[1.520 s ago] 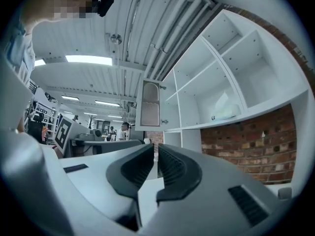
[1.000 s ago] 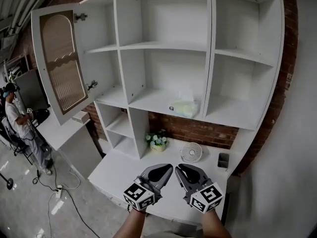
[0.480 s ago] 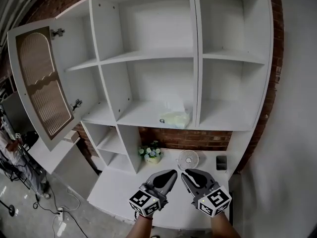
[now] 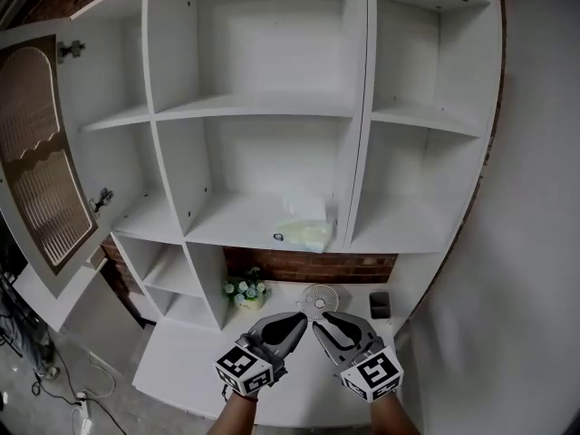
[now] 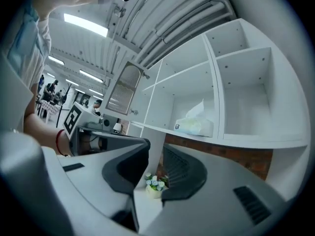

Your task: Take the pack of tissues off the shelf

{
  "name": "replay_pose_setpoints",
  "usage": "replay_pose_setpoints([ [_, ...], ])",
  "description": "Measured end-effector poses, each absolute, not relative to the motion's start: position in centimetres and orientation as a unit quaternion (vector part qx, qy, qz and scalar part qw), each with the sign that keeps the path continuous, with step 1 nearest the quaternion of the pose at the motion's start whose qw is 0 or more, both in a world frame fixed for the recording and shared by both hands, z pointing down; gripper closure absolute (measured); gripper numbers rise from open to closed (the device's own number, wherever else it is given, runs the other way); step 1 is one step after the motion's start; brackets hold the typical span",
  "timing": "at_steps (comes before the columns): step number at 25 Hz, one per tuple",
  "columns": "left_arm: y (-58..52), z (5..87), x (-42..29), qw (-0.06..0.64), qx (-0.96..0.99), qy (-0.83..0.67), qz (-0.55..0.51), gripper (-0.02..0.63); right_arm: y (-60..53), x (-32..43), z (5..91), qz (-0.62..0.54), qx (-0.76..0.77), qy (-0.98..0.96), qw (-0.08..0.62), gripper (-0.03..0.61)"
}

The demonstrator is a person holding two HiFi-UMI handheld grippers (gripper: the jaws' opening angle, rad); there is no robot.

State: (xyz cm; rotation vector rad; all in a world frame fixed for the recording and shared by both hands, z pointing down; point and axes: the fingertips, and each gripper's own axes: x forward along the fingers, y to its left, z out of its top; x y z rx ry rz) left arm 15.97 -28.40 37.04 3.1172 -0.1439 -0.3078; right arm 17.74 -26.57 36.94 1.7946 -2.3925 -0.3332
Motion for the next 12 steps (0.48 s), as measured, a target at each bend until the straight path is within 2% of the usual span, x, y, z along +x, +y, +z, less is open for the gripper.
replay_pose_setpoints([
  [12,-31.6,36.5,15.8,0.010,0.995,-0.011,-0.098,0.603,-31.0,18.4,35.2,-0.211,0.604,-0.733,0.231,0.463],
])
